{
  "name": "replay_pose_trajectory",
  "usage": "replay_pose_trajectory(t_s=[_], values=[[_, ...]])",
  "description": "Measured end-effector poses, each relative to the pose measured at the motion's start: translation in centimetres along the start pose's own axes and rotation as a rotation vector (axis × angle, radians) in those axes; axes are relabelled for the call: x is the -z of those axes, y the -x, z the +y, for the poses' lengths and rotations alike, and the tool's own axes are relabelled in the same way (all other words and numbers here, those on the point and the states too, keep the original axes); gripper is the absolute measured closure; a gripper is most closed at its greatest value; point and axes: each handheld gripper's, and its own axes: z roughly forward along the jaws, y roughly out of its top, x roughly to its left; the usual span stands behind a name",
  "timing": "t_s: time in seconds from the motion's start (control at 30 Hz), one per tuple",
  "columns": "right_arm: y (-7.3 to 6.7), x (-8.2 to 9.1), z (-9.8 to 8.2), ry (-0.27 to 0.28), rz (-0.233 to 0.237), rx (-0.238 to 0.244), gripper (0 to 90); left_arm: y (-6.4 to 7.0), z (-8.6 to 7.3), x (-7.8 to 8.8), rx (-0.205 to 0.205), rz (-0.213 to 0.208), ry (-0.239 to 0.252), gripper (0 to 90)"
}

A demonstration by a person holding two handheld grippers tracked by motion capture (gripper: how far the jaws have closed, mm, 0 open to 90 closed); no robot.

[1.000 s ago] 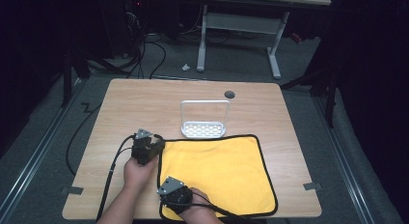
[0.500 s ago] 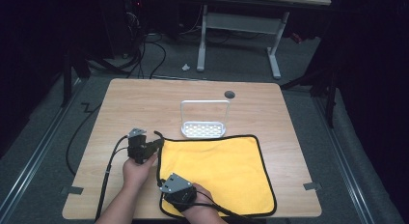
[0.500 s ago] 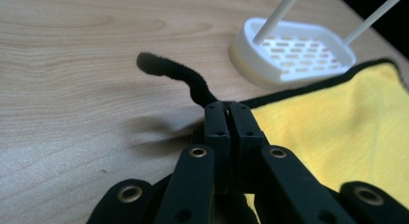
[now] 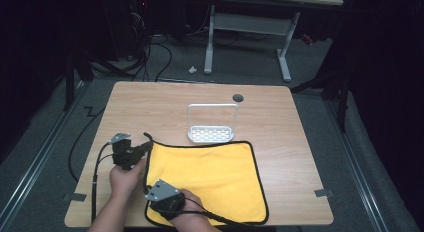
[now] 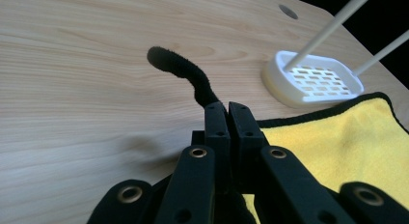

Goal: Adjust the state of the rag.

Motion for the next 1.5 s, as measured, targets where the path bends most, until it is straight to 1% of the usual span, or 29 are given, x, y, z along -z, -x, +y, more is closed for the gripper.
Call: replay_pose_trajectory(t_s=[0.1, 0.17, 0.27, 0.33, 0.37, 0.4, 0.53, 0.6, 0.63, 0.67, 0.7, 0.8, 0.83, 0.87, 0.97, 1.0, 1.03, 1.1, 1.2, 1.37, 1.43, 1.5], values=[[-1.4, -1.0, 1.4, 0.010, 0.025, 0.025, 82.1, -1.4, 0.4, 2.1, 0.007, 0.026, 0.016, 87.2], [-2.2, -1.5, 2.2, 0.022, 0.038, 0.047, 82.1, -2.1, 0.6, 3.1, 0.011, 0.031, 0.024, 87.3], [-2.8, -1.4, 3.2, 0.045, 0.040, 0.055, 82.0, -2.1, 1.0, 3.9, 0.006, 0.026, 0.041, 87.3], [-2.6, -0.9, 3.3, 0.053, 0.033, 0.053, 82.0, -1.5, 1.2, 3.8, 0.000, 0.019, 0.047, 87.3], [-2.1, 0.0, 3.0, 0.057, 0.017, 0.045, 82.0, -1.1, 1.3, 3.5, -0.003, 0.015, 0.050, 87.2], [-2.1, 0.0, 3.0, 0.057, 0.017, 0.045, 82.0, -0.6, 1.4, 3.2, -0.009, 0.010, 0.049, 87.2], [-0.4, 2.2, 1.5, 0.047, -0.027, 0.037, 82.0, 1.9, 1.5, 1.4, -0.032, -0.009, 0.043, 87.2], [0.5, 3.4, 0.4, 0.034, -0.051, 0.032, 82.0, 3.3, 1.5, 0.3, -0.049, -0.003, 0.035, 87.2], [0.9, 3.9, -0.1, 0.030, -0.063, 0.029, 82.0, 3.9, 1.4, -0.2, -0.047, -0.006, 0.034, 87.1], [1.8, 5.1, -1.2, 0.022, -0.084, 0.013, 82.0, 4.5, 1.4, -0.6, -0.047, -0.012, 0.027, 87.2], [1.8, 5.1, -1.2, 0.022, -0.084, 0.013, 82.0, 5.2, 1.4, -1.1, -0.054, -0.018, 0.023, 87.2], [3.0, 6.8, -3.0, 0.015, -0.113, -0.013, 82.0, 7.3, 1.1, -2.6, -0.059, -0.037, 0.023, 87.1], [3.7, 7.9, -4.1, 0.007, -0.131, -0.029, 81.9, 8.0, 1.0, -3.1, -0.067, -0.035, 0.018, 87.0], [3.7, 7.9, -4.1, 0.007, -0.131, -0.029, 81.9, 8.6, 0.9, -3.6, -0.072, -0.037, 0.010, 87.0], [4.7, 9.2, -5.7, -0.010, -0.156, -0.048, 81.9, 10.6, 0.8, -4.9, -0.086, -0.050, 0.003, 87.0], [5.4, 10.0, -6.6, -0.019, -0.172, -0.058, 81.9, 11.2, 0.7, -5.3, -0.088, -0.057, 0.001, 87.0], [5.4, 10.0, -6.6, -0.019, -0.172, -0.058, 81.9, 11.7, 0.7, -5.6, -0.093, -0.061, -0.003, 87.0], [5.9, 10.7, -7.3, -0.025, -0.183, -0.074, 81.9, 12.8, 0.7, -6.2, -0.105, -0.069, -0.006, 86.9], [6.5, 11.7, -8.0, -0.020, -0.198, -0.088, 81.9, 14.2, 0.8, -6.9, -0.114, -0.083, -0.009, 86.8], [7.2, 13.3, -8.7, -0.004, -0.217, -0.106, 81.9, 16.2, 1.4, -7.9, -0.129, -0.095, -0.019, 86.6], [7.5, 13.9, -9.1, -0.004, -0.228, -0.114, 81.9, 16.9, 1.5, -8.4, -0.138, -0.093, -0.025, 86.5], [7.9, 14.4, -9.5, -0.013, -0.236, -0.124, 81.9, 17.4, 1.4, -9.0, -0.148, -0.088, -0.045, 86.5]])
